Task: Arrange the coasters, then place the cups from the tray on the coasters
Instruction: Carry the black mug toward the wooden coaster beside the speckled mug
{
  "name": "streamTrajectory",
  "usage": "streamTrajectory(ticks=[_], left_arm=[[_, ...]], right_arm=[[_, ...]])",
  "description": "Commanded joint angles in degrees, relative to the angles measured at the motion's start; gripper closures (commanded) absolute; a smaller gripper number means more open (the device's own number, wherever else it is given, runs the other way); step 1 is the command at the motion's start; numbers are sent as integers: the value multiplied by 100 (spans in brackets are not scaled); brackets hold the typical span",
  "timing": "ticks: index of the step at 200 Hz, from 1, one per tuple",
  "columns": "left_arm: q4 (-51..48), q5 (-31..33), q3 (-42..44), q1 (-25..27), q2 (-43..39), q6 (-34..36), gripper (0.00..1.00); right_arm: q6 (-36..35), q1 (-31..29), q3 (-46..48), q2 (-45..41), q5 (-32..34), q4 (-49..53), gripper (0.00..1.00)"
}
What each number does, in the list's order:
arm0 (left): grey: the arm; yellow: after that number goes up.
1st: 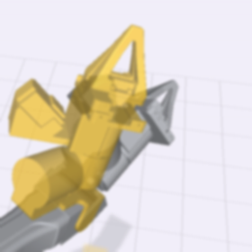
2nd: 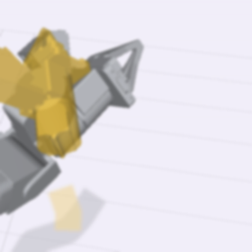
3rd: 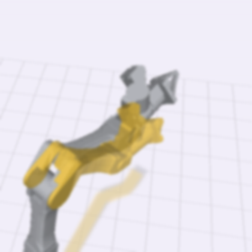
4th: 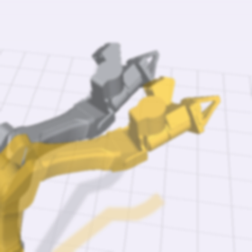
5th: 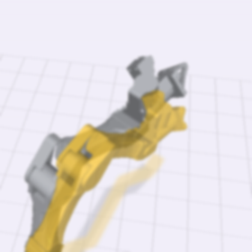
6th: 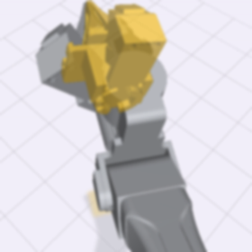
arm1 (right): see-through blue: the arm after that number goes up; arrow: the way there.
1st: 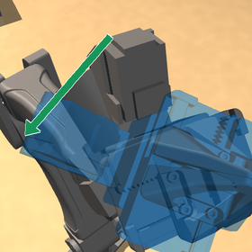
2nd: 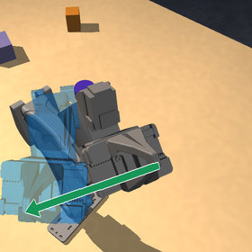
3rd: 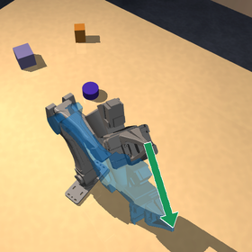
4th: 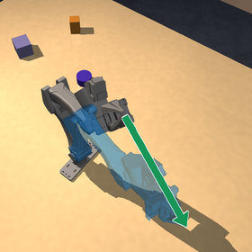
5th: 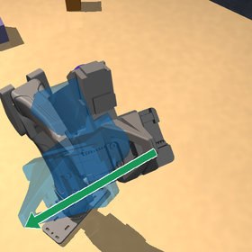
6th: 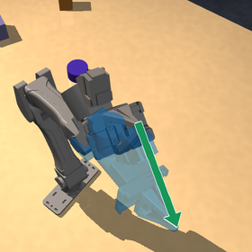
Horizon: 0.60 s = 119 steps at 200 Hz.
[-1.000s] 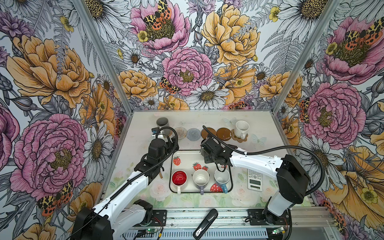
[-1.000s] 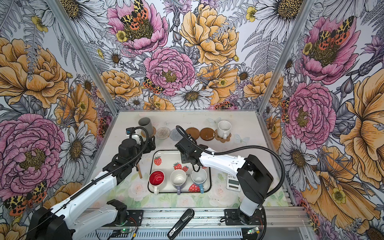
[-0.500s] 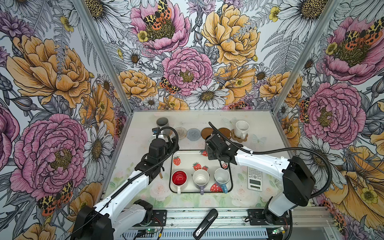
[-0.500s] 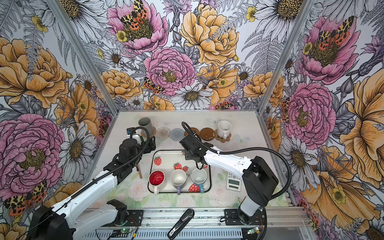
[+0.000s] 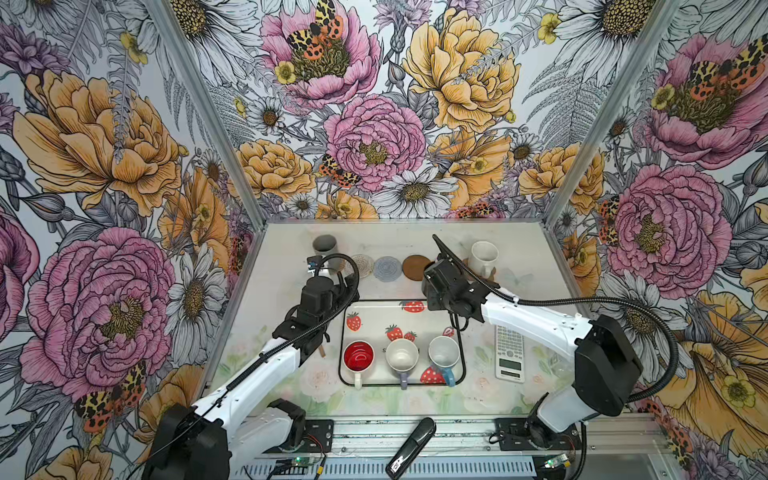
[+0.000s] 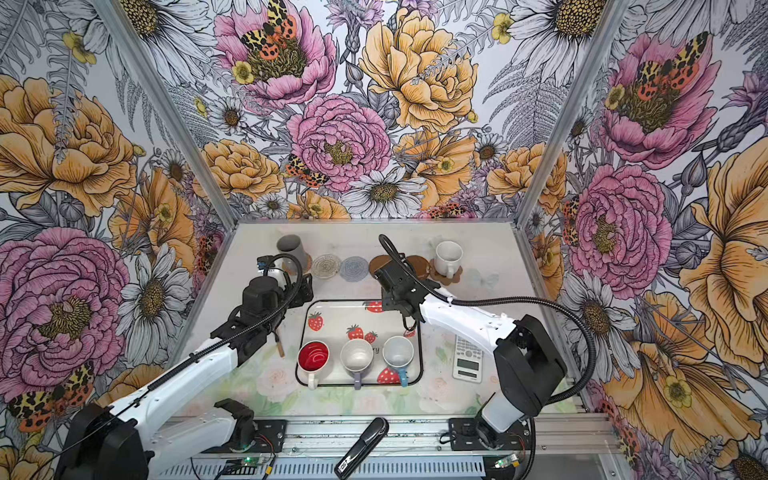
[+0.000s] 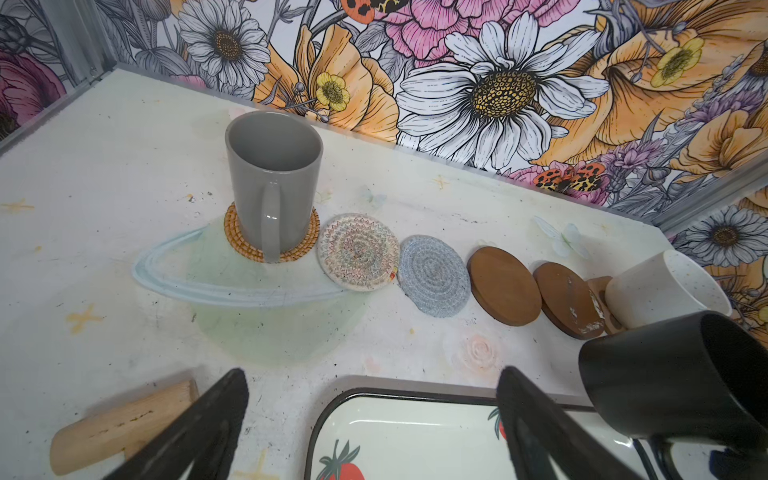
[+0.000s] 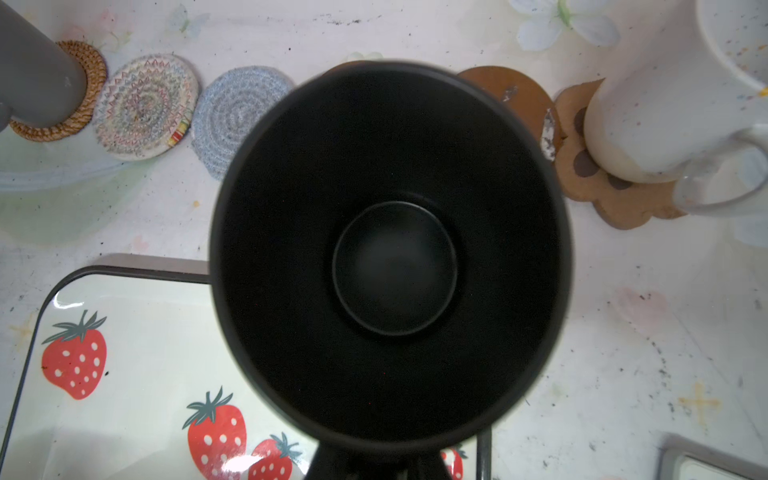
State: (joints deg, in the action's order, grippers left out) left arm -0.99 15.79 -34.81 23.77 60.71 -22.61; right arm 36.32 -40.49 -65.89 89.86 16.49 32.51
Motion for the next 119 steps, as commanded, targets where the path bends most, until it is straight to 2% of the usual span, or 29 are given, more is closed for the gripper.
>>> streamTrajectory(ticks=[1,119], left_arm=[[145,-107,-193,30,56,-29,5],[179,-120,-228,58,91,-42,5]], right_arm=[[-173,106,-78,-330,182,-420,100],[-540,767,-89,-351,66,-622,100]])
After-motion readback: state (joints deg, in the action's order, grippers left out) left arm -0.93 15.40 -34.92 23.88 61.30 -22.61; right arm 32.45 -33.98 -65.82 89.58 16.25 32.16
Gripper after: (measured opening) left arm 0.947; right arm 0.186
